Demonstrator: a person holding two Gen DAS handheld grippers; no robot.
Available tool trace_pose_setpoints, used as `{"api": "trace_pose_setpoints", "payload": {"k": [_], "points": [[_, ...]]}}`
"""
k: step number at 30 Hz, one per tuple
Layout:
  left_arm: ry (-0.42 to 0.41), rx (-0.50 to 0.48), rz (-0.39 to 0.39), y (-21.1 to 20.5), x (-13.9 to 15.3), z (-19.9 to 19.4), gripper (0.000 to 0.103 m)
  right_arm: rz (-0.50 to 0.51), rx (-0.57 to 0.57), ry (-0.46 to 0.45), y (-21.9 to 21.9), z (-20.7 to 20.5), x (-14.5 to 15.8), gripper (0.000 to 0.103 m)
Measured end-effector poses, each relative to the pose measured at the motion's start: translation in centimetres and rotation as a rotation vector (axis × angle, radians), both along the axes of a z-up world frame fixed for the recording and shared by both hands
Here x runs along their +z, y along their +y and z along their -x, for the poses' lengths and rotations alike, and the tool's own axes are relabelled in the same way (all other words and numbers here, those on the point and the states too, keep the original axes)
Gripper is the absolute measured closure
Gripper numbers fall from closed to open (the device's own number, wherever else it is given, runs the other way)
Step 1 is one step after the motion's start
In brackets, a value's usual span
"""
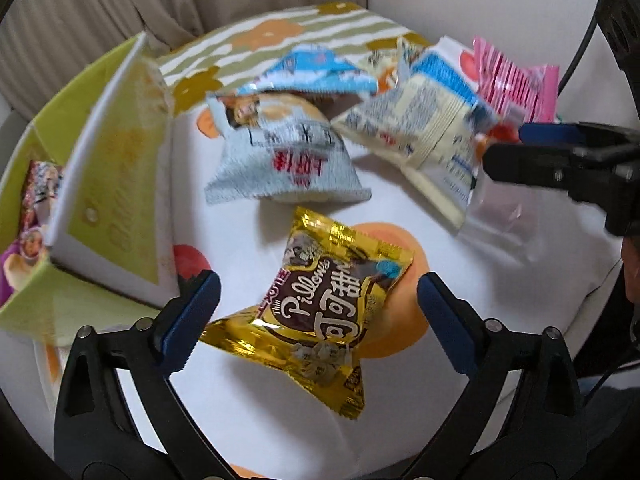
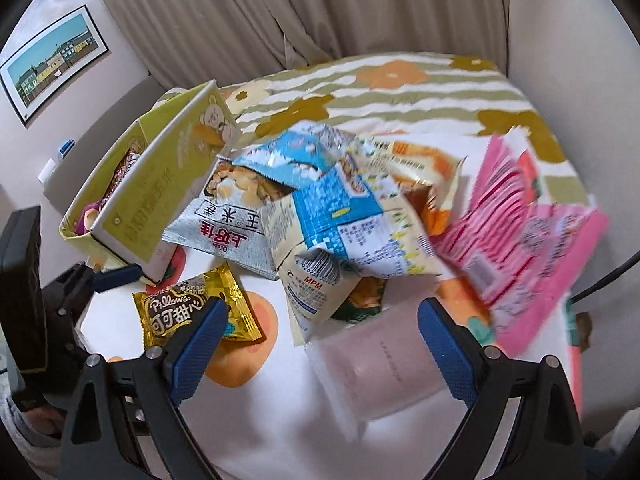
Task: Organize snacks
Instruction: 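Grasp the gold Pillows bag with the left tool while the right tool grasps the blue-white bag, then carry both bags to the green box and open the left tool over it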
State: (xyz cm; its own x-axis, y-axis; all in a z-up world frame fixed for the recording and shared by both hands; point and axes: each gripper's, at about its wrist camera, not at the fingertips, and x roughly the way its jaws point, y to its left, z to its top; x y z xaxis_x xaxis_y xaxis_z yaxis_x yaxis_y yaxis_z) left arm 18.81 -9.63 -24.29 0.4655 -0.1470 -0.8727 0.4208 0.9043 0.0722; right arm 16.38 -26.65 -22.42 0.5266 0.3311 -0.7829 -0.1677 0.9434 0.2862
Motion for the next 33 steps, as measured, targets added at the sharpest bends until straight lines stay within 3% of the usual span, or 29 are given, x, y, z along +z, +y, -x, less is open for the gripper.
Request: {"api": "trace_pose_setpoints", "payload": {"k": [8,10,13,25,33], "points": [[0.071,0.019,0.041,0.5,-2.0,-1.0,0.019,-0.099,-0.006,0.017,0.1,-1.7,-1.1,0.008],[0.107,0.024,0.051,0.5,-2.6,-1.3,0.042,-0.12,-0.027,0.027,0.0,-2.2,-1.2,0.008],[0.144,0.044,0.045,0.7,-3.4,-1.7,0.056,-0.196,-0.087,0.066,-0.7,-2.9,-1.6,0.008],[0.156,0.04,0.074,1.2,-3.0,-2.3,0.059,-0.485,-0.422,0.147,-2.7,-3.9,-2.3,0.008],[0.148,0.022,0.083,2.1,-1.9,-2.5,0.059,-0.479,-0.544,0.171,-2.2,-4.7,-2.5,0.009]]}}
